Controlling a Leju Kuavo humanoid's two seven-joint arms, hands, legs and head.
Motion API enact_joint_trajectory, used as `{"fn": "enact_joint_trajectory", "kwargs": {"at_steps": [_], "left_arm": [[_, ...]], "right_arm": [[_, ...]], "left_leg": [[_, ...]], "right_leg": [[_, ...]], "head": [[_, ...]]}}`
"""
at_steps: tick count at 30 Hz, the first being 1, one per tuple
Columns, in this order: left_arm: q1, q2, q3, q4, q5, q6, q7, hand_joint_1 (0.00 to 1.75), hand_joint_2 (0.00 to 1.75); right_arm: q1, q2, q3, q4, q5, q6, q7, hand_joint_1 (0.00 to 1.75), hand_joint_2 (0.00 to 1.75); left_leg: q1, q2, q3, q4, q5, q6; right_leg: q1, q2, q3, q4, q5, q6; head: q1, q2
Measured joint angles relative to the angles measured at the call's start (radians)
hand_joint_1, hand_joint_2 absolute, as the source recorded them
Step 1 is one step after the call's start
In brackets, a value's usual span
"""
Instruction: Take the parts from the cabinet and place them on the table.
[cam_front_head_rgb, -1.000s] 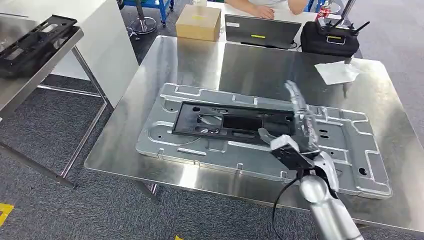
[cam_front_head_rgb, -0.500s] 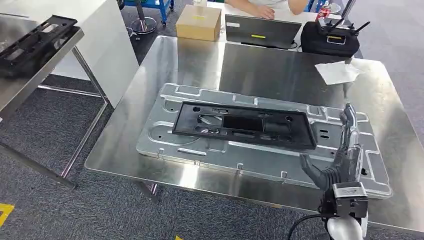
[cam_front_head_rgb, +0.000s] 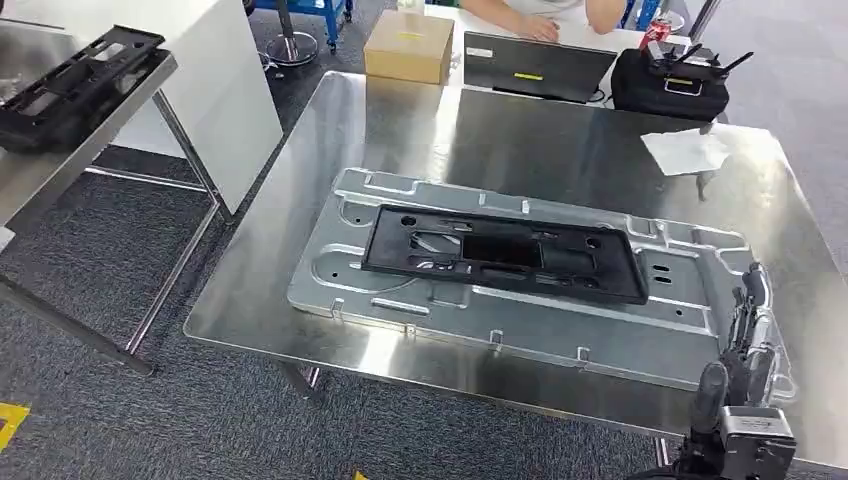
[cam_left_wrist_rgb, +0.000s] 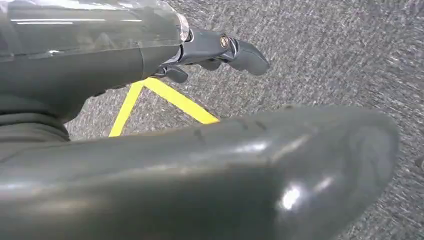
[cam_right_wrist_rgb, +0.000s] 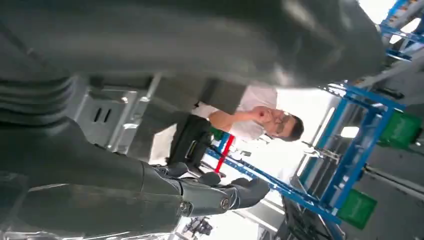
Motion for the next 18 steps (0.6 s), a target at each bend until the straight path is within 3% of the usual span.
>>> {"fn": "enact_joint_trajectory", "kwargs": {"at_steps": [2, 3, 4, 5, 6, 8, 9, 10, 11, 12, 14, 15, 16, 18], "left_arm": [[0.000, -0.001, 0.000, 0.000, 0.003, 0.000, 0.000, 0.00, 0.00], [-0.001, -0.002, 0.000, 0.000, 0.005, 0.000, 0.000, 0.00, 0.00], [-0.002, -0.005, 0.000, 0.000, 0.008, 0.000, 0.000, 0.00, 0.00], [-0.002, -0.005, 0.000, 0.000, 0.012, 0.001, 0.000, 0.00, 0.00], [-0.003, -0.008, 0.001, 0.000, 0.015, 0.005, 0.000, 0.00, 0.00], [-0.003, -0.010, 0.002, 0.000, 0.022, 0.007, 0.000, 0.00, 0.00], [0.001, -0.010, 0.004, 0.000, 0.024, 0.010, 0.000, 0.00, 0.00], [0.001, -0.010, 0.006, 0.001, 0.031, 0.014, 0.000, 0.00, 0.00], [0.002, -0.010, 0.007, 0.001, 0.032, 0.016, -0.001, 0.00, 0.00], [0.001, -0.011, 0.008, 0.001, 0.034, 0.020, -0.001, 0.00, 0.00], [0.000, -0.015, 0.010, 0.001, 0.040, 0.025, -0.001, 0.00, 0.00], [-0.001, -0.016, 0.012, 0.001, 0.042, 0.026, -0.001, 0.00, 0.00], [-0.001, -0.016, 0.015, 0.001, 0.044, 0.027, -0.001, 0.00, 0.00], [-0.002, -0.016, 0.019, 0.001, 0.045, 0.031, -0.002, 0.00, 0.00]], "right_arm": [[0.011, 0.011, -0.005, 0.001, 0.030, -0.004, 0.006, 0.00, 0.00], [0.014, 0.017, -0.008, 0.002, 0.046, -0.005, 0.009, 0.00, 0.00], [0.015, 0.022, -0.010, 0.002, 0.059, -0.006, 0.011, 0.00, 0.00], [0.014, 0.025, -0.011, 0.003, 0.071, -0.006, 0.015, 0.00, 0.00], [0.018, 0.031, -0.011, 0.005, 0.086, -0.007, 0.018, 0.00, 0.00], [0.015, 0.040, -0.012, 0.009, 0.117, -0.010, 0.029, 0.00, 0.00], [0.014, 0.048, -0.012, 0.013, 0.137, -0.012, 0.032, 0.00, 0.00], [0.009, 0.057, -0.012, 0.019, 0.152, -0.016, 0.035, 0.00, 0.00], [0.004, 0.061, -0.012, 0.023, 0.162, -0.019, 0.039, 0.00, 0.00], [0.004, 0.067, -0.012, 0.029, 0.175, -0.023, 0.040, 0.00, 0.00], [0.004, 0.076, -0.012, 0.043, 0.190, -0.026, 0.044, 0.00, 0.00], [0.003, 0.078, -0.012, 0.050, 0.194, -0.028, 0.045, 0.00, 0.00], [0.003, 0.082, -0.012, 0.058, 0.195, -0.028, 0.045, 0.00, 0.00], [0.001, 0.086, -0.012, 0.068, 0.196, -0.029, 0.046, 0.00, 0.00]], "left_leg": [[0.001, -0.012, -0.010, 0.006, 0.004, -0.005], [0.003, -0.022, -0.016, 0.011, 0.007, -0.009], [0.003, -0.031, -0.022, 0.017, 0.010, -0.015], [0.002, -0.037, -0.026, 0.016, 0.015, -0.022], [0.002, -0.047, -0.025, 0.013, 0.021, -0.031], [0.004, -0.061, -0.030, 0.011, 0.034, -0.046], [0.001, -0.073, -0.036, 0.003, 0.044, -0.058], [0.005, -0.065, -0.043, 0.011, 0.036, -0.060], [0.003, -0.031, -0.056, 0.040, -0.011, -0.060], [0.004, -0.011, -0.075, 0.101, -0.077, -0.062], [0.005, 0.001, -0.117, 0.267, -0.182, -0.068], [0.005, 0.003, -0.123, 0.321, -0.191, -0.070], [0.005, 0.005, -0.109, 0.333, -0.169, -0.070], [0.004, 0.013, -0.019, 0.240, -0.098, -0.065]], "right_leg": [[-0.003, 0.000, 0.053, -0.076, 0.052, 0.001], [-0.004, 0.002, 0.108, -0.166, 0.093, 0.000], [-0.007, 0.024, 0.165, -0.258, 0.116, -0.004], [0.000, 0.044, 0.177, -0.274, 0.103, -0.009], [0.002, 0.048, 0.171, -0.270, 0.126, -0.020], [0.009, 0.037, 0.166, -0.273, 0.122, -0.030], [0.010, 0.026, 0.161, -0.280, 0.130, -0.042], [0.000, 0.015, 0.154, -0.287, 0.144, -0.054], [0.002, 0.002, 0.144, -0.288, 0.153, -0.064], [0.004, -0.009, 0.133, -0.288, 0.160, -0.073], [0.011, -0.033, 0.108, -0.287, 0.178, -0.077], [0.014, -0.045, 0.095, -0.286, 0.187, -0.077], [0.017, -0.057, 0.083, -0.285, 0.196, -0.076], [0.021, -0.082, 0.063, -0.281, 0.210, -0.073]], "head": [[0.000, 0.000], [0.000, 0.000], [0.000, 0.000], [0.000, 0.000], [0.000, 0.000], [0.000, 0.000], [0.000, 0.000], [0.000, 0.000], [0.000, 0.000], [-0.001, 0.000], [-0.002, 0.000], [-0.001, 0.000], [-0.002, 0.000], [-0.001, 0.000]]}}
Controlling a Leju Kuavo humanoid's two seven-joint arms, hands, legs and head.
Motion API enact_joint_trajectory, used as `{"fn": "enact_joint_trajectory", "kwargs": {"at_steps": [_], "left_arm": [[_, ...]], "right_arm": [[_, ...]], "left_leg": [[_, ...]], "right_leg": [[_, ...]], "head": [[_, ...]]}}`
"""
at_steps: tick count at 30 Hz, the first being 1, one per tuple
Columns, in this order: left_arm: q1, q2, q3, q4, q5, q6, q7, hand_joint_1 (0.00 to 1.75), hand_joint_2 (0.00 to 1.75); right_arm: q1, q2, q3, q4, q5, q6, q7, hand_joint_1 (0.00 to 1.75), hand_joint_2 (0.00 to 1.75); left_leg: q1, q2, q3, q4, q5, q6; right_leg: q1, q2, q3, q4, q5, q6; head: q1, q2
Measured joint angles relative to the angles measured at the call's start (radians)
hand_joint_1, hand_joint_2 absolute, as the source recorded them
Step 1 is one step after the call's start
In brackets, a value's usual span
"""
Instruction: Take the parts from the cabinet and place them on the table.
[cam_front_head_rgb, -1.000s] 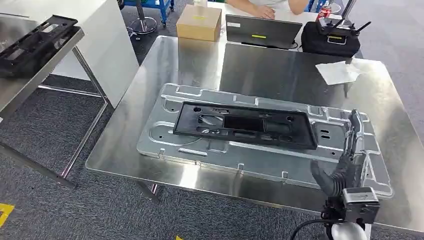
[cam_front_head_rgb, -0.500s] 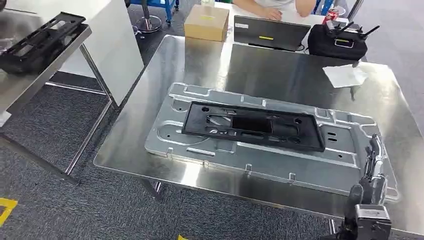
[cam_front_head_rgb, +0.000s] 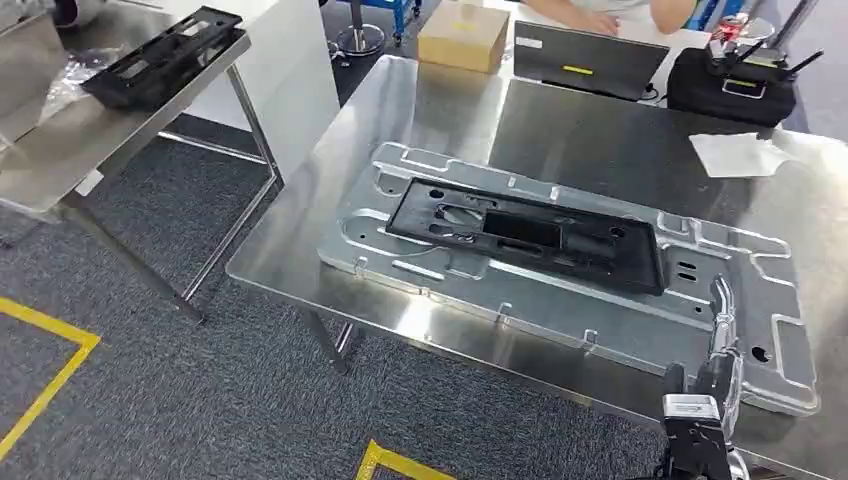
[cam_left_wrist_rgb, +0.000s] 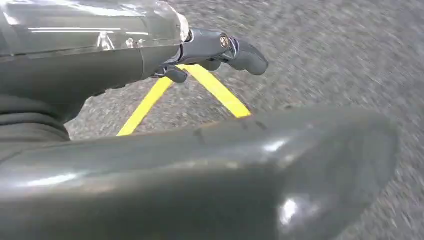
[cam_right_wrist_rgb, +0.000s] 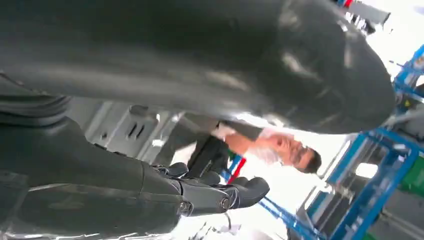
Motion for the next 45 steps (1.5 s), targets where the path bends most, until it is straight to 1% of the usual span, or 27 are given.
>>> {"fn": "enact_joint_trajectory", "kwargs": {"at_steps": [1, 2, 3, 6, 7, 9, 11, 12, 13, 15, 16, 18, 19, 22, 24, 26, 27, 28, 31, 33, 34, 37, 38, 40, 42, 43, 45], "left_arm": [[-0.001, 0.000, 0.003, 0.000, 0.000, 0.003, 0.000, 0.00, 0.00], [-0.002, 0.000, 0.005, -0.001, 0.000, 0.003, -0.001, 0.00, 0.00], [-0.007, 0.000, 0.006, -0.001, 0.000, 0.004, -0.002, 0.00, 0.00], [-0.007, -0.002, 0.006, -0.001, -0.001, 0.003, -0.004, 0.00, 0.00], [-0.004, -0.003, 0.006, -0.001, -0.001, 0.003, -0.004, 0.00, 0.00], [-0.006, -0.007, 0.006, -0.001, -0.001, 0.003, -0.004, 0.00, 0.00], [-0.005, -0.009, 0.006, -0.001, -0.001, 0.002, -0.004, 0.00, 0.00], [-0.005, -0.009, 0.006, -0.001, -0.001, -0.001, -0.004, 0.00, 0.00], [-0.005, -0.010, 0.006, -0.001, -0.001, -0.002, -0.004, 0.00, 0.00], [-0.004, -0.010, 0.006, -0.001, -0.001, -0.004, -0.004, 0.00, 0.00], [-0.004, -0.010, 0.006, -0.001, 0.000, -0.004, -0.004, 0.00, 0.00], [-0.008, -0.016, 0.006, -0.001, 0.000, -0.005, -0.004, 0.00, 0.00], [-0.007, -0.016, 0.006, -0.001, 0.000, -0.005, -0.004, 0.00, 0.00], [0.001, -0.017, 0.006, -0.001, 0.000, -0.006, -0.004, 0.00, 0.00], [-0.003, -0.017, 0.006, 0.000, 0.000, -0.007, -0.004, 0.00, 0.00], [-0.005, -0.017, 0.006, 0.000, 0.000, -0.007, -0.004, 0.00, 0.00], [-0.004, -0.017, 0.006, 0.000, 0.000, -0.007, -0.004, 0.00, 0.00], [-0.004, -0.017, 0.006, 0.000, 0.000, -0.008, -0.004, 0.00, 0.00], [-0.006, -0.017, 0.006, 0.000, 0.000, -0.008, -0.004, 0.00, 0.00], [-0.011, -0.023, 0.006, -0.004, 0.001, -0.011, -0.004, 0.00, 0.00], [-0.016, -0.021, 0.006, -0.004, 0.001, -0.011, -0.005, 0.00, 0.00], [-0.009, -0.020, 0.006, -0.004, 0.000, -0.008, -0.004, 0.00, 0.00], [-0.008, -0.021, 0.006, -0.003, 0.000, -0.007, -0.004, 0.00, 0.00], [-0.008, -0.021, 0.006, -0.003, 0.001, -0.006, -0.002, 0.00, 0.00], [-0.008, -0.021, 0.006, -0.003, -0.001, -0.006, 0.000, 0.00, 0.00], [-0.007, -0.021, 0.006, -0.003, -0.002, -0.007, 0.000, 0.00, 0.00], [-0.007, -0.023, 0.005, -0.003, -0.004, -0.008, 0.002, 0.00, 0.00]], "right_arm": [[-0.002, 0.004, 0.000, 0.005, 0.000, 0.000, 0.000, 0.00, 0.00], [-0.004, 0.006, 0.000, 0.009, 0.002, 0.000, 0.001, 0.00, 0.00], [-0.004, 0.008, 0.000, 0.011, 0.003, -0.002, 0.001, 0.00, 0.00], [-0.011, 0.012, 0.000, 0.020, 0.012, -0.001, 0.007, 0.00, 0.00], [-0.012, 0.016, 0.000, 0.022, 0.012, -0.001, 0.010, 0.00, 0.00], [-0.008, 0.018, -0.003, 0.027, 0.013, 0.000, 0.012, 0.00, 0.00], [-0.005, 0.018, -0.010, 0.029, 0.014, 0.000, 0.014, 0.00, 0.00], [-0.004, 0.018, -0.010, 0.030, 0.017, 0.000, 0.014, 0.00, 0.00], [-0.002, 0.019, -0.010, 0.031, 0.020, 0.000, 0.017, 0.00, 0.00], [-0.002, 0.020, -0.011, 0.031, 0.030, 0.001, 0.021, 0.00, 0.00], [-0.002, 0.021, -0.011, 0.031, 0.032, 0.002, 0.022, 0.00, 0.00], [-0.001, 0.023, -0.013, 0.030, 0.038, 0.004, 0.025, 0.00, 0.00], [-0.001, 0.023, -0.016, 0.030, 0.041, 0.005, 0.027, 0.00, 0.00], [-0.003, 0.026, -0.021, 0.030, 0.047, 0.008, 0.031, 0.00, 0.00], [-0.003, 0.033, -0.023, 0.030, 0.052, 0.011, 0.031, 0.00, 0.00], [0.003, 0.037, -0.030, 0.031, 0.057, 0.016, 0.032, 0.00, 0.00], [0.003, 0.038, -0.032, 0.031, 0.063, 0.020, 0.033, 0.00, 0.00], [0.003, 0.039, -0.035, 0.031, 0.066, 0.023, 0.033, 0.00, 0.00], [0.003, 0.043, -0.040, 0.031, 0.078, 0.029, 0.033, 0.00, 0.00], [0.006, 0.044, -0.043, 0.029, 0.082, 0.029, 0.032, 0.00, 0.00], [0.004, 0.044, -0.048, 0.029, 0.083, 0.029, 0.031, 0.00, 0.00], [0.006, 0.047, -0.050, 0.031, 0.085, 0.030, 0.031, 0.00, 0.00], [0.007, 0.047, -0.050, 0.034, 0.086, 0.032, 0.031, 0.00, 0.00], [0.018, 0.049, -0.053, 0.034, 0.100, 0.039, 0.034, 0.00, 0.00], [0.023, 0.051, -0.060, 0.035, 0.119, 0.046, 0.042, 0.00, 0.00], [0.024, 0.052, -0.060, 0.036, 0.128, 0.048, 0.045, 0.00, 0.00], [0.025, 0.056, -0.061, 0.039, 0.152, 0.060, 0.053, 0.00, 0.00]], "left_leg": [[-0.002, 0.018, 0.066, -0.084, 0.013, 0.005], [-0.007, 0.070, 0.143, -0.181, -0.007, 0.014], [-0.018, 0.087, 0.187, -0.255, -0.029, 0.017], [-0.021, 0.054, 0.160, -0.255, -0.014, 0.045], [-0.015, 0.046, 0.156, -0.265, 0.002, 0.056], [-0.016, 0.031, 0.125, -0.264, 0.027, 0.073], [-0.020, 0.008, 0.095, -0.262, 0.053, 0.077], [-0.022, -0.004, 0.077, -0.259, 0.065, 0.077], [-0.023, -0.017, 0.058, -0.255, 0.076, 0.075], [-0.024, -0.043, 0.028, -0.246, 0.095, 0.072], [-0.026, -0.056, 0.017, -0.244, 0.103, 0.070], [-0.029, -0.077, 0.001, -0.239, 0.122, 0.060], [-0.024, -0.085, 0.000, -0.245, 0.133, 0.054], [-0.025, -0.121, -0.010, -0.254, 0.164, 0.029], [-0.020, -0.049, -0.042, -0.185, 0.065, 0.029], [-0.013, -0.017, -0.080, -0.035, -0.052, 0.019], [-0.009, -0.013, -0.094, 0.035, -0.077, 0.012], [-0.003, -0.009, -0.094, 0.083, -0.063, 0.006], [0.014, 0.008, 0.019, -0.015, 0.045, -0.012], [0.015, 0.081, 0.170, -0.207, -0.012, -0.021], [0.005, 0.073, 0.181, -0.253, -0.039, 0.006], [-0.005, 0.046, 0.153, -0.252, -0.018, 0.041], [-0.003, 0.042, 0.145, -0.255, -0.006, 0.052], [-0.004, 0.026, 0.114, -0.254, 0.021, 0.067], [-0.013, 0.003, 0.081, -0.252, 0.047, 0.073], [-0.017, -0.010, 0.063, -0.249, 0.059, 0.073], [-0.022, -0.036, 0.033, -0.242, 0.078, 0.072]], "right_leg": [[0.001, -0.009, -0.007, 0.002, 0.005, 0.003], [0.003, -0.018, -0.009, 0.008, 0.010, 0.007], [0.006, -0.029, -0.013, 0.014, 0.012, 0.012], [0.005, -0.068, -0.009, 0.008, 0.035, 0.031], [0.002, -0.062, -0.014, 0.010, 0.032, 0.039], [-0.004, 0.039, -0.038, 0.085, -0.081, 0.051], [-0.003, 0.067, -0.076, 0.234, -0.184, 0.052], [-0.003, 0.069, -0.085, 0.290, -0.200, 0.050], [-0.001, 0.070, -0.076, 0.305, -0.184, 0.048], [0.000, 0.076, 0.008, 0.207, -0.113, 0.037], [0.002, 0.092, 0.069, 0.119, -0.088, 0.028], [0.001, 0.164, 0.161, -0.037, -0.116, 0.007], [0.004, 0.153, 0.156, -0.029, -0.107, 0.015], [0.000, 0.118, 0.142, -0.051, -0.077, 0.001], [-0.001, 0.091, 0.127, -0.056, -0.053, -0.013], [0.001, 0.061, 0.098, -0.053, -0.035, -0.009], [0.000, 0.047, 0.083, -0.049, -0.025, -0.007], [-0.001, 0.031, 0.064, -0.044, -0.014, -0.004], [-0.005, -0.009, 0.014, -0.024, 0.008, 0.011], [0.000, -0.027, -0.006, 0.002, 0.013, 0.024], [0.001, -0.042, -0.009, 0.007, 0.019, 0.032], [-0.012, -0.077, -0.009, 0.003, 0.042, 0.055], [-0.019, -0.045, -0.015, 0.012, 0.021, 0.063], [-0.018, 0.045, -0.044, 0.111, -0.119, 0.064], [-0.012, 0.067, -0.076, 0.258, -0.207, 0.058], [-0.008, 0.069, -0.076, 0.301, -0.209, 0.053], [0.001, 0.074, -0.013, 0.250, -0.144, 0.038]], "head": [[0.000, 0.000], [0.000, 0.000], [0.000, 0.000], [0.000, 0.000], [0.000, 0.000], [0.000, 0.000], [0.000, 0.000], [0.000, 0.000], [0.000, 0.000], [0.000, 0.000], [0.000, 0.000], [0.000, 0.000], [0.000, 0.000], [0.000, 0.000], [0.000, 0.000], [0.000, 0.000], [0.000, 0.000], [0.000, 0.000], [0.000, 0.000], [-0.004, 0.000], [-0.003, 0.000], [-0.003, 0.000], [-0.003, 0.000], [-0.003, 0.000], [-0.003, 0.000], [-0.003, 0.000], [-0.003, 0.000]]}}
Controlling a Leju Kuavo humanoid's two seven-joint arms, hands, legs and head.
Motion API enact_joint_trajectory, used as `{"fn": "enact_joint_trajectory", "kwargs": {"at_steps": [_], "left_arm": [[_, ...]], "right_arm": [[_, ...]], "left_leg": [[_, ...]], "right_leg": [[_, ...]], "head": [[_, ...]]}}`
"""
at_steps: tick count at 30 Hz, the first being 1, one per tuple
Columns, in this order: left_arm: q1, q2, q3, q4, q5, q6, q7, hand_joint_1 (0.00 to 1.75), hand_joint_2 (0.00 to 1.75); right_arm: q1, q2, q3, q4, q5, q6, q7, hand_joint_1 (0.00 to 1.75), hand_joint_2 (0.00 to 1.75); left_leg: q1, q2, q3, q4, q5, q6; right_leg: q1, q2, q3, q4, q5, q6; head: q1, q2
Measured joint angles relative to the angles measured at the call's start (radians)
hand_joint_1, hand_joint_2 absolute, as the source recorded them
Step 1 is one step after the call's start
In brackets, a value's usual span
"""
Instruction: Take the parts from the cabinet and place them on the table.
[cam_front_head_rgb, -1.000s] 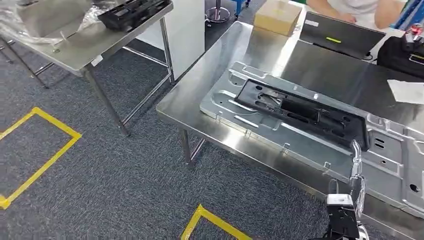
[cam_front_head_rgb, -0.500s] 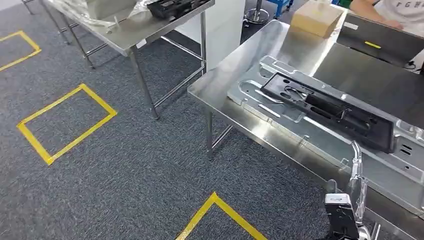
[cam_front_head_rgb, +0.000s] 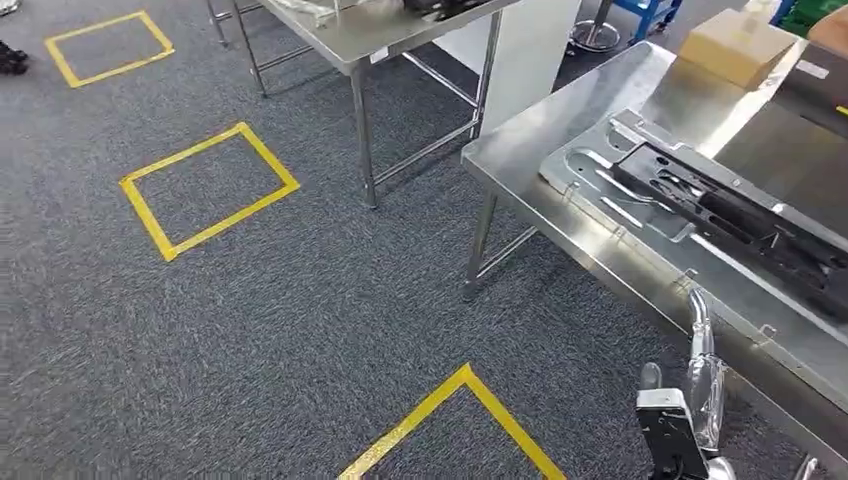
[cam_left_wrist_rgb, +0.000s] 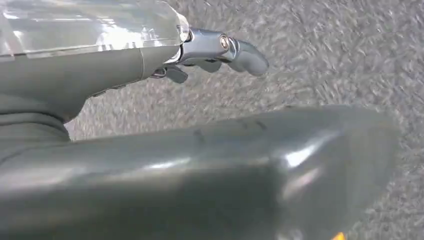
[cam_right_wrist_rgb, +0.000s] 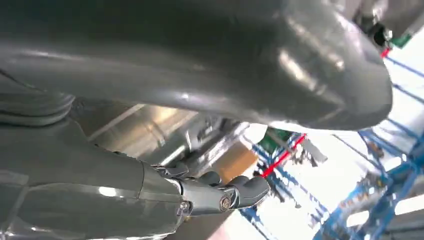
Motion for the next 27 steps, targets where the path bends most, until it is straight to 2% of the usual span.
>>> {"fn": "enact_joint_trajectory", "kwargs": {"at_steps": [1, 2, 3, 4, 6, 7, 8, 9, 10, 11, 12, 13, 14, 15, 16, 17, 18, 19, 20, 22, 23, 24, 25, 26, 27], "left_arm": [[0.000, -0.001, 0.000, 0.000, 0.000, 0.000, 0.000, 0.00, 0.00], [-0.001, -0.002, 0.000, 0.000, -0.001, -0.001, 0.000, 0.00, 0.00], [-0.002, -0.006, -0.001, 0.000, -0.001, -0.003, 0.000, 0.00, 0.00], [-0.004, -0.007, -0.001, 0.000, -0.004, -0.004, 0.000, 0.00, 0.00], [0.000, -0.008, -0.002, 0.000, -0.006, -0.005, 0.000, 0.00, 0.00], [0.004, -0.008, -0.003, 0.000, -0.006, -0.005, 0.001, 0.00, 0.00], [0.004, -0.008, -0.003, 0.001, -0.006, -0.005, 0.001, 0.00, 0.00], [0.002, -0.008, -0.003, 0.000, -0.006, -0.005, -0.002, 0.00, 0.00], [0.001, -0.009, -0.004, 0.000, -0.005, -0.004, -0.003, 0.00, 0.00], [0.000, -0.009, -0.005, 0.000, -0.003, -0.001, -0.004, 0.00, 0.00], [0.000, -0.009, -0.005, 0.000, -0.002, 0.003, -0.004, 0.00, 0.00], [0.001, -0.009, -0.007, 0.000, 0.000, 0.006, -0.004, 0.00, 0.00], [0.001, -0.009, -0.009, 0.000, 0.000, 0.011, -0.005, 0.00, 0.00], [0.002, -0.009, -0.010, 0.000, 0.000, 0.018, -0.006, 0.00, 0.00], [0.002, -0.009, -0.011, 0.000, 0.001, 0.024, -0.007, 0.00, 0.00], [0.001, -0.009, -0.013, 0.000, 0.003, 0.030, -0.009, 0.00, 0.00], [-0.002, -0.010, -0.016, 0.000, 0.003, 0.040, -0.012, 0.00, 0.00], [-0.006, -0.010, -0.018, 0.000, 0.003, 0.048, -0.014, 0.00, 0.00], [-0.008, -0.010, -0.019, 0.000, 0.003, 0.053, -0.016, 0.00, 0.00], [-0.001, -0.010, -0.023, 0.000, -0.001, 0.060, -0.018, 0.00, 0.00], [0.003, -0.010, -0.026, 0.000, -0.003, 0.063, -0.017, 0.00, 0.00], [0.005, -0.010, -0.028, 0.000, -0.008, 0.067, -0.017, 0.00, 0.00], [0.005, -0.010, -0.030, 0.000, -0.010, 0.073, -0.016, 0.00, 0.00], [0.005, -0.009, -0.032, 0.000, -0.010, 0.075, -0.015, 0.00, 0.00], [0.006, -0.009, -0.035, 0.000, -0.015, 0.076, -0.015, 0.00, 0.00]], "right_arm": [[0.000, 0.002, -0.001, 0.002, 0.012, 0.005, 0.002, 0.00, 0.00], [0.000, 0.005, -0.002, 0.004, 0.021, 0.008, 0.004, 0.00, 0.00], [-0.003, 0.006, -0.002, 0.006, 0.026, 0.017, 0.008, 0.00, 0.00], [-0.001, 0.008, -0.003, 0.010, 0.030, 0.024, 0.011, 0.00, 0.00], [-0.007, 0.010, -0.002, 0.044, 0.061, 0.039, 0.020, 0.00, 0.00], [-0.012, 0.010, -0.002, 0.072, 0.083, 0.040, 0.025, 0.00, 0.00], [-0.018, 0.014, 0.000, 0.105, 0.099, 0.038, 0.025, 0.00, 0.00], [-0.023, 0.016, 0.003, 0.147, 0.114, 0.038, 0.027, 0.00, 0.00], [-0.034, 0.016, 0.006, 0.201, 0.121, 0.035, 0.026, 0.00, 0.00], [-0.045, 0.016, 0.007, 0.254, 0.124, 0.029, 0.022, 0.00, 0.00], [-0.055, 0.015, 0.009, 0.327, 0.133, 0.013, 0.021, 0.00, 0.00], [-0.072, 0.015, 0.013, 0.410, 0.147, -0.011, 0.022, 0.00, 0.00], [-0.097, 0.015, 0.020, 0.499, 0.167, -0.040, 0.024, 0.00, 0.00], [-0.124, 0.015, 0.027, 0.591, 0.203, -0.081, 0.040, 0.00, 0.00], [-0.159, 0.015, 0.037, 0.708, 0.252, -0.137, 0.057, 0.00, 0.00], [-0.190, 0.012, 0.047, 0.809, 0.289, -0.181, 0.073, 0.00, 0.00], [-0.219, 0.010, 0.059, 0.912, 0.345, -0.215, 0.122, 0.00, 0.00], [-0.237, 0.005, 0.077, 1.003, 0.400, -0.232, 0.191, 0.00, 0.00], [-0.253, -0.001, 0.096, 1.077, 0.441, -0.231, 0.245, 0.00, 0.00], [-0.273, -0.007, 0.125, 1.207, 0.449, -0.168, 0.308, 0.00, 0.00], [-0.274, -0.008, 0.125, 1.255, 0.440, -0.141, 0.320, 0.00, 0.00], [-0.273, -0.014, 0.125, 1.304, 0.423, -0.109, 0.339, 0.00, 0.00], [-0.271, -0.016, 0.125, 1.349, 0.402, -0.070, 0.357, 0.00, 0.00], [-0.262, -0.021, 0.123, 1.383, 0.387, -0.040, 0.369, 0.00, 0.00], [-0.249, -0.029, 0.117, 1.414, 0.367, -0.011, 0.388, 0.00, 0.00]], "left_leg": [[-0.001, -0.013, -0.012, 0.004, 0.008, -0.001], [-0.002, -0.026, -0.023, 0.008, 0.017, -0.004], [-0.004, -0.033, -0.031, 0.011, 0.025, -0.007], [-0.005, -0.046, -0.037, 0.010, 0.036, -0.012], [0.002, -0.067, -0.043, -0.003, 0.061, -0.027], [0.001, -0.080, -0.046, -0.008, 0.073, -0.035], [0.003, -0.070, -0.055, 0.002, 0.064, -0.036], [-0.005, -0.029, -0.069, 0.028, 0.018, -0.037], [0.000, 0.001, -0.089, 0.087, -0.046, -0.041], [0.003, 0.015, -0.107, 0.156, -0.098, -0.044], [0.005, 0.020, -0.124, 0.228, -0.132, -0.049], [0.007, 0.023, -0.135, 0.291, -0.131, -0.053], [0.010, 0.025, -0.134, 0.323, -0.092, -0.056], [0.012, 0.028, -0.115, 0.314, -0.045, -0.058], [0.014, 0.035, -0.075, 0.266, -0.007, -0.058], [0.014, 0.053, -0.013, 0.183, -0.001, -0.057], [0.011, 0.098, 0.067, 0.079, -0.042, -0.055], [0.001, 0.113, 0.127, -0.012, -0.081, -0.054], [-0.003, 0.108, 0.131, -0.034, -0.096, -0.036], [-0.005, 0.085, 0.119, -0.034, -0.089, -0.023], [0.000, 0.073, 0.120, -0.046, -0.075, -0.012], [0.001, 0.068, 0.116, -0.046, -0.069, -0.006], [0.002, 0.060, 0.108, -0.045, -0.063, 0.002], [0.000, 0.051, 0.102, -0.044, -0.057, 0.007], [-0.002, 0.036, 0.093, -0.043, -0.052, 0.008]], "right_leg": [[0.005, 0.009, 0.054, -0.075, 0.034, -0.009], [0.009, 0.034, 0.119, -0.169, 0.052, -0.021], [0.012, 0.079, 0.160, -0.247, 0.024, -0.035], [0.008, 0.083, 0.178, -0.286, 0.019, -0.030], [0.016, 0.065, 0.168, -0.282, 0.031, -0.033], [0.017, 0.053, 0.166, -0.287, 0.043, -0.038], [0.003, 0.029, 0.159, -0.301, 0.061, -0.049], [0.009, 0.022, 0.150, -0.304, 0.071, -0.054], [0.010, 0.007, 0.137, -0.305, 0.077, -0.062], [0.013, -0.003, 0.126, -0.304, 0.086, -0.063], [0.015, -0.020, 0.114, -0.303, 0.094, -0.062], [0.016, -0.035, 0.100, -0.300, 0.103, -0.061], [0.016, -0.050, 0.085, -0.297, 0.111, -0.059], [0.016, -0.064, 0.070, -0.292, 0.118, -0.057], [0.017, -0.075, 0.054, -0.286, 0.125, -0.054], [0.016, -0.086, 0.040, -0.281, 0.131, -0.050], [0.019, -0.096, 0.037, -0.272, 0.135, -0.046], [0.021, -0.108, 0.030, -0.265, 0.135, -0.041], [0.023, -0.121, 0.030, -0.262, 0.138, -0.033], [0.017, -0.147, 0.034, -0.263, 0.145, -0.023], [0.017, -0.149, 0.031, -0.257, 0.142, -0.016], [0.007, -0.085, 0.022, -0.235, 0.116, -0.006], [0.005, -0.035, -0.002, -0.180, 0.067, -0.003], [0.002, -0.015, -0.032, -0.103, 0.018, 0.000], [0.001, -0.006, -0.064, -0.018, -0.023, 0.002]], "head": [[0.000, 0.000], [0.000, 0.000], [0.000, 0.000], [0.000, 0.000], [0.000, 0.000], [0.000, 0.000], [0.000, 0.000], [-0.001, 0.000], [0.000, 0.000], [-0.001, 0.000], [-0.001, 0.000], [0.000, 0.000], [-0.001, 0.000], [-0.001, 0.000], [0.000, 0.000], [-0.001, 0.000], [-0.001, 0.000], [-0.001, 0.000], [-0.001, 0.000], [-0.001, 0.000], [-0.001, 0.000], [-0.001, 0.000], [-0.001, 0.000], [-0.001, 0.000], [-0.001, 0.000]]}}
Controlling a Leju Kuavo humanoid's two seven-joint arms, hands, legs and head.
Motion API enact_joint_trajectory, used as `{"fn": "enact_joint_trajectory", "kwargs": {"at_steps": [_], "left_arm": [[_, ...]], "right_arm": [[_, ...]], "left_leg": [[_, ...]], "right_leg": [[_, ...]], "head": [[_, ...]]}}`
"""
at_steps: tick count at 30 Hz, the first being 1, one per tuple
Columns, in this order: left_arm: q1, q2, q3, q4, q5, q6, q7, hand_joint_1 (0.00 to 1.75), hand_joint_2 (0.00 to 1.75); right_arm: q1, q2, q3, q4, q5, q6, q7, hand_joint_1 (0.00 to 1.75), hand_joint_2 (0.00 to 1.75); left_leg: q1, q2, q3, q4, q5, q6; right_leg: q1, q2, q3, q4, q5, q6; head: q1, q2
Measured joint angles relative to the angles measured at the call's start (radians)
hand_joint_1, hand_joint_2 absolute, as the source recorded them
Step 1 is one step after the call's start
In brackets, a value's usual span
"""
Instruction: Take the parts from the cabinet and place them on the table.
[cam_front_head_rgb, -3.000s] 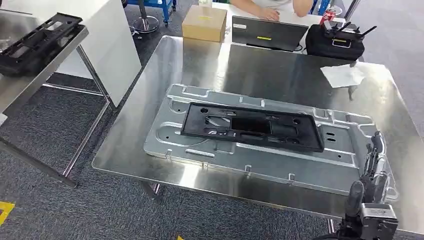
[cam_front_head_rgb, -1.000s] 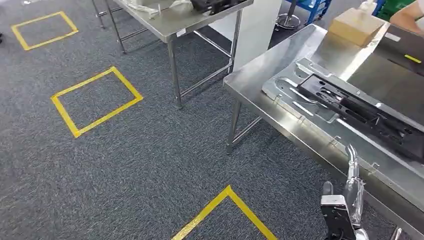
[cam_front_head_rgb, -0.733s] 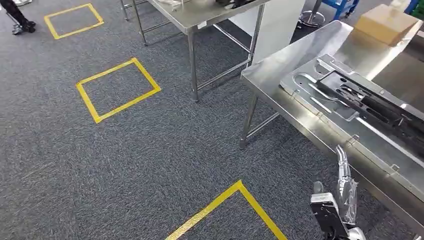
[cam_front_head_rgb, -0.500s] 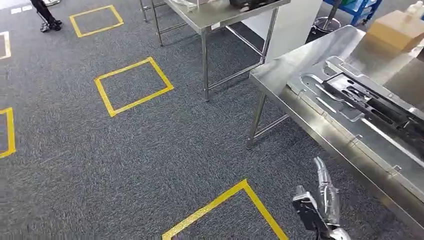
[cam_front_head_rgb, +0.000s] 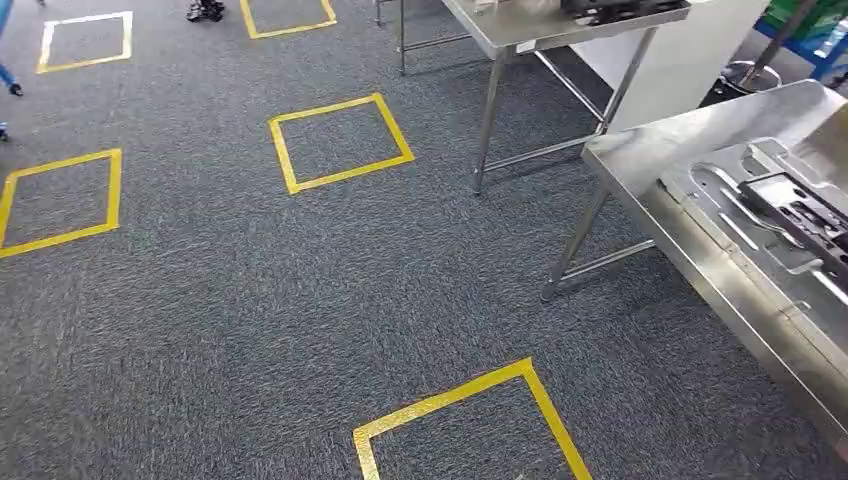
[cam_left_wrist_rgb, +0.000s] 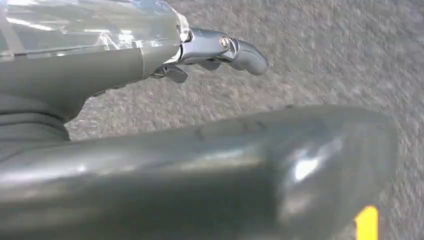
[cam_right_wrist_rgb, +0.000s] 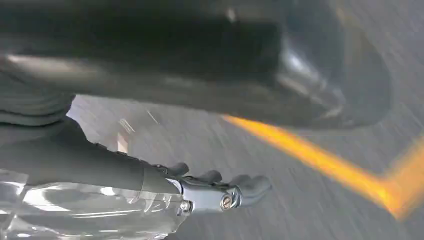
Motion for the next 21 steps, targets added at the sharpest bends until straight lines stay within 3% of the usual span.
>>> {"fn": "enact_joint_trajectory", "kwargs": {"at_steps": [1, 2, 3, 5, 6, 7, 10, 11, 12, 13, 15, 16, 17, 18, 20, 21], "left_arm": [[0.002, 0.000, -0.004, 0.000, -0.005, 0.000, 0.000, 0.00, 0.00], [0.004, 0.000, -0.010, 0.000, -0.007, 0.000, -0.001, 0.00, 0.00], [0.007, 0.000, -0.015, 0.000, -0.010, -0.002, -0.001, 0.00, 0.00], [0.009, 0.002, -0.024, 0.000, -0.024, -0.011, -0.003, 0.00, 0.00], [0.008, 0.002, -0.029, 0.000, -0.028, -0.016, -0.003, 0.00, 0.00], [0.006, 0.004, -0.035, 0.000, -0.034, -0.021, -0.003, 0.00, 0.00], [0.009, 0.011, -0.050, 0.001, -0.047, -0.027, -0.004, 0.00, 0.00], [0.010, 0.016, -0.056, 0.002, -0.050, -0.026, -0.004, 0.00, 0.00], [0.009, 0.018, -0.063, 0.002, -0.055, -0.026, -0.004, 0.00, 0.00], [0.008, 0.021, -0.068, 0.002, -0.057, -0.026, -0.004, 0.00, 0.00], [0.007, 0.023, -0.073, 0.002, -0.058, -0.027, -0.005, 0.00, 0.00], [0.008, 0.024, -0.076, 0.002, -0.058, -0.031, -0.006, 0.00, 0.00], [0.010, 0.024, -0.081, 0.002, -0.058, -0.032, -0.008, 0.00, 0.00], [0.012, 0.026, -0.084, 0.002, -0.058, -0.035, -0.009, 0.00, 0.00], [0.014, 0.027, -0.088, 0.002, -0.058, -0.037, -0.007, 0.00, 0.00], [0.013, 0.029, -0.090, 0.002, -0.060, -0.037, -0.002, 0.00, 0.00]], "right_arm": [[0.011, -0.004, -0.007, 0.026, -0.017, 0.027, 0.020, 0.00, 0.00], [0.024, -0.008, -0.017, 0.052, -0.032, 0.046, 0.033, 0.00, 0.00], [0.032, -0.011, -0.024, 0.067, -0.048, 0.063, 0.045, 0.00, 0.00], [0.039, -0.018, -0.050, 0.103, -0.087, 0.118, 0.088, 0.00, 0.00], [0.041, -0.020, -0.059, 0.113, -0.092, 0.137, 0.106, 0.00, 0.00], [0.044, -0.022, -0.067, 0.126, -0.097, 0.159, 0.129, 0.00, 0.00], [0.045, -0.022, -0.090, 0.141, -0.113, 0.209, 0.154, 0.00, 0.00], [0.047, -0.021, -0.097, 0.144, -0.118, 0.221, 0.155, 0.00, 0.00], [0.048, -0.020, -0.103, 0.147, -0.120, 0.229, 0.153, 0.00, 0.00], [0.050, -0.020, -0.107, 0.149, -0.123, 0.231, 0.146, 0.00, 0.00], [0.055, -0.020, -0.119, 0.153, -0.128, 0.232, 0.132, 0.00, 0.00], [0.058, -0.020, -0.122, 0.155, -0.128, 0.231, 0.121, 0.00, 0.00], [0.059, -0.020, -0.126, 0.156, -0.131, 0.230, 0.110, 0.00, 0.00], [0.059, -0.019, -0.130, 0.157, -0.131, 0.228, 0.102, 0.00, 0.00], [0.058, -0.014, -0.138, 0.159, -0.133, 0.222, 0.083, 0.00, 0.00], [0.058, -0.012, -0.141, 0.159, -0.133, 0.220, 0.077, 0.00, 0.00]], "left_leg": [[-0.002, -0.014, -0.007, 0.002, 0.004, 0.000], [-0.002, -0.029, -0.014, 0.007, 0.007, -0.003], [-0.002, -0.040, -0.018, 0.011, 0.007, -0.004], [-0.002, -0.064, -0.024, 0.024, 0.006, -0.007], [-0.001, -0.069, -0.028, 0.029, 0.004, -0.010], [-0.007, -0.077, -0.035, 0.038, 0.003, -0.018], [-0.001, -0.093, -0.042, 0.034, 0.010, -0.034], [-0.005, -0.095, -0.046, 0.038, 0.007, -0.042], [-0.003, -0.055, -0.052, 0.059, -0.010, -0.044], [-0.003, -0.027, -0.074, 0.106, -0.046, -0.048], [0.003, -0.016, -0.145, 0.269, -0.132, -0.056], [0.006, -0.014, -0.176, 0.340, -0.157, -0.060], [0.009, -0.012, -0.184, 0.363, -0.155, -0.063], [0.011, -0.008, -0.166, 0.334, -0.131, -0.064], [0.012, 0.012, -0.075, 0.167, -0.049, -0.061], [0.011, 0.048, -0.022, 0.073, -0.016, -0.056]], "right_leg": [[0.000, 0.003, -0.019, 0.056, -0.019, 0.001], [0.000, 0.004, -0.015, 0.064, -0.012, 0.001], [0.000, 0.005, 0.010, 0.029, 0.012, 0.000], [-0.004, 0.022, 0.118, -0.158, 0.096, -0.006], [-0.006, 0.058, 0.151, -0.225, 0.099, -0.011], [-0.001, 0.069, 0.155, -0.233, 0.096, -0.015], [0.004, 0.045, 0.152, -0.230, 0.099, -0.029], [-0.005, 0.033, 0.153, -0.240, 0.105, -0.038], [-0.005, 0.020, 0.154, -0.243, 0.109, -0.045], [-0.004, 0.011, 0.152, -0.243, 0.108, -0.055], [0.000, -0.014, 0.149, -0.243, 0.108, -0.058], [0.001, -0.027, 0.147, -0.242, 0.108, -0.058], [0.002, -0.041, 0.147, -0.242, 0.108, -0.057], [0.003, -0.053, 0.147, -0.241, 0.107, -0.057], [0.003, -0.075, 0.150, -0.240, 0.106, -0.055], [0.004, -0.085, 0.152, -0.240, 0.105, -0.052]], "head": [[0.000, 0.000], [0.000, 0.000], [0.000, 0.000], [0.000, 0.000], [0.000, 0.000], [0.000, 0.000], [0.000, 0.000], [0.000, 0.000], [0.000, 0.000], [0.000, 0.000], [0.000, 0.000], [0.000, 0.000], [0.000, 0.000], [0.000, 0.000], [0.000, 0.000], [0.000, 0.000]]}}
